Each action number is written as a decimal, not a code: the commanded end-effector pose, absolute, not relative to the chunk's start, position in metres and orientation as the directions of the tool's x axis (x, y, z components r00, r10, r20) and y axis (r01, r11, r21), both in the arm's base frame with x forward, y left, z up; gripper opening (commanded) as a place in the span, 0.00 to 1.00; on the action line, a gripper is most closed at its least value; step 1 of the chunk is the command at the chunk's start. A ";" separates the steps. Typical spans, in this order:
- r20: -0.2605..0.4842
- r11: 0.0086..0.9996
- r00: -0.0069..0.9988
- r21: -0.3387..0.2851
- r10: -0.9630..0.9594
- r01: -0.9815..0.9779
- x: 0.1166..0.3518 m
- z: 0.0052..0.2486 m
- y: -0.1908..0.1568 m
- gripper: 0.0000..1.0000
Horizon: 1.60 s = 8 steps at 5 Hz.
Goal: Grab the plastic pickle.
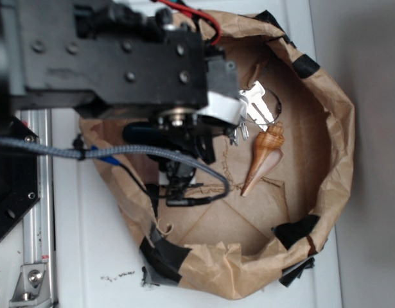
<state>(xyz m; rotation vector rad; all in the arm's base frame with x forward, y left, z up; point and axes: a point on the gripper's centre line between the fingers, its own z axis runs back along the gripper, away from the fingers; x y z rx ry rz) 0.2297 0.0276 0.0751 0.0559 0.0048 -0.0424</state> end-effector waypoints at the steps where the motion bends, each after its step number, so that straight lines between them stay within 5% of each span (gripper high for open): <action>1: -0.068 0.975 0.980 0.113 -0.187 0.193 0.216 0.017 0.086 1.00; 2: -0.060 0.975 0.989 0.172 -0.133 0.141 0.217 0.015 0.087 0.90; 3: -0.019 0.979 0.996 0.187 -0.083 0.085 0.215 0.023 0.088 0.00; 4: 0.028 0.982 0.998 0.180 -0.060 0.054 0.214 0.041 0.087 0.00; 5: 0.083 0.978 0.996 0.208 -0.037 0.019 0.217 0.087 0.084 0.00; 7: 0.276 0.989 0.961 0.138 0.008 -0.048 0.235 0.188 0.051 0.00; 8: 0.254 0.976 0.953 0.097 0.167 -0.197 0.240 0.195 0.032 0.00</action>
